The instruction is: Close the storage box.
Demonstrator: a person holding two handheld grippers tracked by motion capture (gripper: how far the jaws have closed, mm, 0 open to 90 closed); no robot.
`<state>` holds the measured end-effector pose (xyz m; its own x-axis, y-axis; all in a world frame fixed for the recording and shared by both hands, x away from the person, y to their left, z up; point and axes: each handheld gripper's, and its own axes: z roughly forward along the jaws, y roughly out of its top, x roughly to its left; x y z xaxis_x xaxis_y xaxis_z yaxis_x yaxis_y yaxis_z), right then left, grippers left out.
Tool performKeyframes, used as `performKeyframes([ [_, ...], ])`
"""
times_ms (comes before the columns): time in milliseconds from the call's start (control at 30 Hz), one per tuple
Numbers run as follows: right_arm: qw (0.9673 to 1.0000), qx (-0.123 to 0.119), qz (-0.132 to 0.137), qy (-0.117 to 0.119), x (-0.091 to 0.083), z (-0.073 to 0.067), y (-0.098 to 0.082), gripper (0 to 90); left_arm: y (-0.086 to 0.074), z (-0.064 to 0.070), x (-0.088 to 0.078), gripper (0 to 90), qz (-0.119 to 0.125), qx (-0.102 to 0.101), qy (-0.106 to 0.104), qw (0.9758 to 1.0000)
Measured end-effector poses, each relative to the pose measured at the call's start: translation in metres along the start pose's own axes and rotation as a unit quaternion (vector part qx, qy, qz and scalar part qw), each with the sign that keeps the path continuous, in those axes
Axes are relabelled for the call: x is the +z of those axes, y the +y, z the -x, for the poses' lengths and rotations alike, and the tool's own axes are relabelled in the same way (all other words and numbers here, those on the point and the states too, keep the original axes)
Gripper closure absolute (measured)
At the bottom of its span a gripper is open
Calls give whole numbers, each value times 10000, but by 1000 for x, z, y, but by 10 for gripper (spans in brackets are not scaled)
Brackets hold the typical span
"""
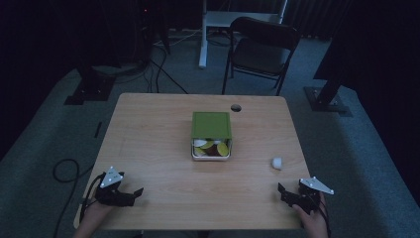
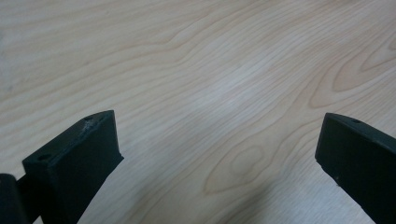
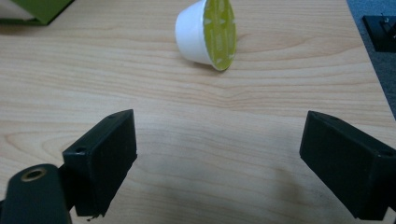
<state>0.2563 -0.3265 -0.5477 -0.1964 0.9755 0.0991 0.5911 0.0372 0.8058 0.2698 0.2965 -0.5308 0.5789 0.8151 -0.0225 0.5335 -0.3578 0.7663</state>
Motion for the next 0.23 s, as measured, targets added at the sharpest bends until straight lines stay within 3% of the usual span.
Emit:
performKeyframes([
  [233,10000,25,45,-44,0,0,0,106,-3,0,-3,0,109,-126,27,9999],
])
